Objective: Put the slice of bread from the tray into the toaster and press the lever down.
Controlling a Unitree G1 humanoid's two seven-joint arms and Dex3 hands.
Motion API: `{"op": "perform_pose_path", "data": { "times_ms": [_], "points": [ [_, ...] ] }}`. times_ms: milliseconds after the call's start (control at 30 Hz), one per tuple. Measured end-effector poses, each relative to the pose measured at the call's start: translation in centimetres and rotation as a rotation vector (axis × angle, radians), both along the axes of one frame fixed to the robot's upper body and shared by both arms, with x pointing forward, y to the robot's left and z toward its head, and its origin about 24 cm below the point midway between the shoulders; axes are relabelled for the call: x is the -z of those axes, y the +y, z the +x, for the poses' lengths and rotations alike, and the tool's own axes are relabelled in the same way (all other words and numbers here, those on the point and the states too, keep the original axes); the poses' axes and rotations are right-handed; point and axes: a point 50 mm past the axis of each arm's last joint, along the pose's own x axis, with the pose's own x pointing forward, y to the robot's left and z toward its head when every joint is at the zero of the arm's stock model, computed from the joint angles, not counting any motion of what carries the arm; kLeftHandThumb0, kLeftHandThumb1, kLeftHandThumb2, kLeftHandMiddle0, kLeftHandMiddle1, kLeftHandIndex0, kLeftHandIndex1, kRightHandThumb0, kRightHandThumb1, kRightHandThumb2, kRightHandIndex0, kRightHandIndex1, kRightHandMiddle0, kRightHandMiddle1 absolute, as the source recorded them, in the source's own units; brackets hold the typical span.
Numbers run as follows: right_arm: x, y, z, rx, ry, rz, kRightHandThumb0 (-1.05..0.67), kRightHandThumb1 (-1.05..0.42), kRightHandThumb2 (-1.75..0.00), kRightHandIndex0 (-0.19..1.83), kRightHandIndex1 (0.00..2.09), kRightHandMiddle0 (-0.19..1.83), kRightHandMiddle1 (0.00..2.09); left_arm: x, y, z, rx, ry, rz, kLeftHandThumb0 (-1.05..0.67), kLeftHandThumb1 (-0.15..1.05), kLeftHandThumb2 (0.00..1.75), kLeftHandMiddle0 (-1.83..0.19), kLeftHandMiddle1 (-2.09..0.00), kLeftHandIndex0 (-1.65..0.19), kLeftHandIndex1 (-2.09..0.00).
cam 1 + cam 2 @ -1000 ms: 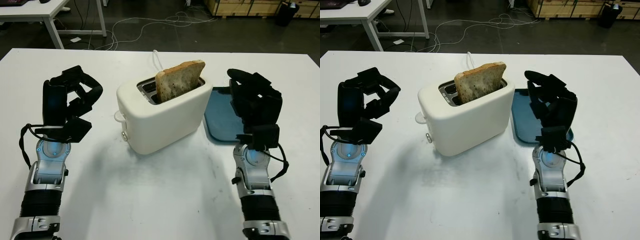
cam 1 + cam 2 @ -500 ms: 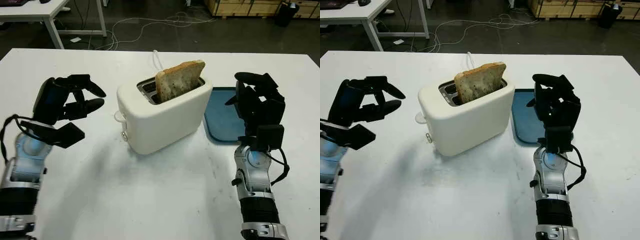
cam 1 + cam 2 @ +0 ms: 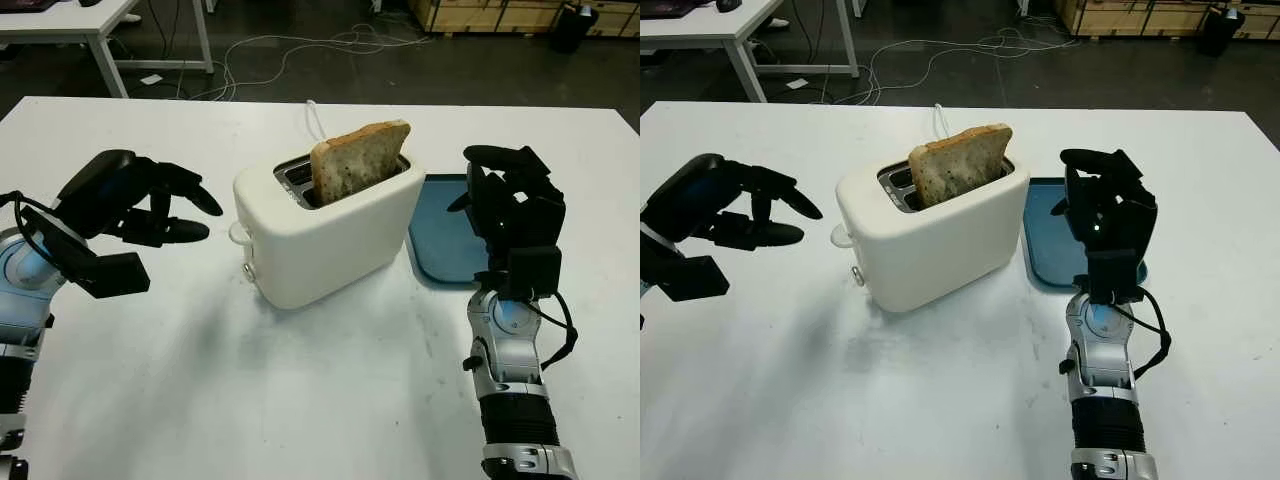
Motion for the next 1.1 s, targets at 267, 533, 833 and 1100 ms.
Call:
{"op": "perform_pose_path", "data": {
  "times_ms": [267, 533, 833, 1100],
  "points": [
    [0.4, 0.2, 0.2, -0.017, 0.048, 0.000, -0.42, -0.92, -0.22, 1.01, 1.60, 0.94, 1.07, 0.0, -0.3, 0.1, 0.036, -0.018, 0.010, -0.97, 0.92, 0.34, -0.93, -1.72, -1.02, -0.33],
    [0.4, 0.3, 0.2, -0.033, 0.050, -0.006, -0.46, -0.92, -0.26, 1.04, 1.60, 0.94, 1.11, 0.6, -0.5, 0.1, 0.059, -0.011, 0.010, -0.95, 0.92, 0.34, -0.93, -1.75, -1.01, -0.35],
    [0.5, 0.4, 0.3, -0.032, 0.060, -0.005, -0.47, -0.92, -0.28, 1.05, 1.56, 0.96, 1.12, 0.8, -0.7, 0.4, 0.075, -0.003, 0.015, -0.95, 0.92, 0.32, -0.94, -1.75, -1.01, -0.36],
    [0.6, 0.3, 0.3, -0.028, 0.070, -0.003, -0.48, -0.92, -0.26, 1.05, 1.56, 0.98, 1.09, 1.0, -0.8, 0.7, 0.085, 0.011, 0.020, -0.95, 0.92, 0.30, -0.95, -1.74, -1.03, -0.34]
  ]
}}
